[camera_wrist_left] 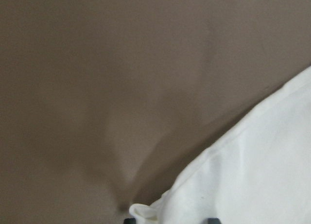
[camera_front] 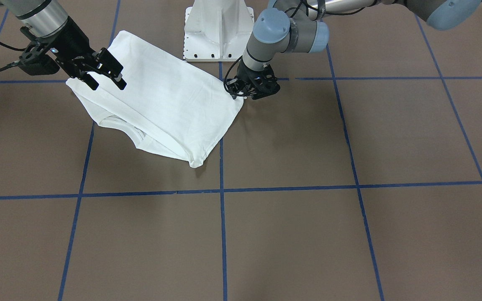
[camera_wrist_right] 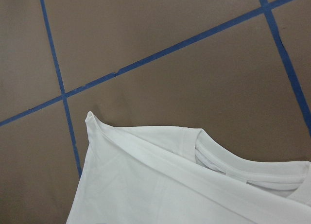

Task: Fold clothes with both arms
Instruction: 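Drag the bundle with the left gripper away from the robot, rotating it upright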

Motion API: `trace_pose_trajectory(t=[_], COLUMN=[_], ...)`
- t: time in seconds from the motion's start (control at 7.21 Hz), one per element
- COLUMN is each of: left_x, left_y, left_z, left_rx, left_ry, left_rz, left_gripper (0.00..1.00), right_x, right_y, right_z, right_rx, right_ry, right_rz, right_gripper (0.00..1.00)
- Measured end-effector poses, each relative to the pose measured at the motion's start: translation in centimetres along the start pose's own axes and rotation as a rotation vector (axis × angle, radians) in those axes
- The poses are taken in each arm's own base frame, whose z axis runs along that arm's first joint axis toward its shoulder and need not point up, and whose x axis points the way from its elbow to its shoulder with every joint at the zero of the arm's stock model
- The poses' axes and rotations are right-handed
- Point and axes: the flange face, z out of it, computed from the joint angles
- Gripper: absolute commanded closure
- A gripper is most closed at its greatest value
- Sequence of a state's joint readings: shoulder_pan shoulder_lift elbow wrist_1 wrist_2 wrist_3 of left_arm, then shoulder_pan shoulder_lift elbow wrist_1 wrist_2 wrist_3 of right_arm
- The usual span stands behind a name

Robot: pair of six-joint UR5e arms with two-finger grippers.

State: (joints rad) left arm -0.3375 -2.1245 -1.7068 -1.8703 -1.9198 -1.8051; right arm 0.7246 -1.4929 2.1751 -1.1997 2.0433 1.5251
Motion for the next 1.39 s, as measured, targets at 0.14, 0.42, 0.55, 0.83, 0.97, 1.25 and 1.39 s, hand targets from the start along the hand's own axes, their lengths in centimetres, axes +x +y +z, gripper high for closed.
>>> trace_pose_trajectory(t=[0.14, 0.42, 0.55, 0.83, 0.97, 1.25, 1.39], left_x=[0.1, 0.5, 0.7, 0.8, 0.8, 1.9, 2.8], left_y=[-0.2, -2.2, -4.3, -10.5, -13.7, -19.1, -21.6], left_z=[-0.2, -1.6, -2.7, -5.8, -6.7, -8.3, -8.8], left_rx=[0.002, 0.025, 0.051, 0.135, 0.176, 0.247, 0.282], left_ry=[0.008, 0.038, 0.051, 0.065, 0.062, 0.053, 0.047], left_rz=[0.001, -0.009, -0.024, 0.006, 0.022, 0.045, 0.060], left_gripper=[1.00, 1.00, 1.00, 1.00, 1.00, 1.00, 1.00], right_x=[0.1, 0.3, 0.3, 0.3, 0.4, 0.4, 0.3], right_y=[0.0, -0.1, -0.1, -0.5, -0.8, -1.1, -1.2], right_z=[0.0, 0.0, 0.0, 0.0, 0.0, 0.1, 0.2], right_rx=[0.001, 0.002, 0.002, 0.008, 0.013, 0.019, 0.020], right_ry=[0.002, 0.005, 0.005, 0.006, 0.007, 0.009, 0.009], right_rz=[0.002, 0.005, 0.006, 0.011, 0.014, 0.018, 0.019], right_gripper=[0.00, 0.00, 0.00, 0.00, 0.00, 0.00, 0.00])
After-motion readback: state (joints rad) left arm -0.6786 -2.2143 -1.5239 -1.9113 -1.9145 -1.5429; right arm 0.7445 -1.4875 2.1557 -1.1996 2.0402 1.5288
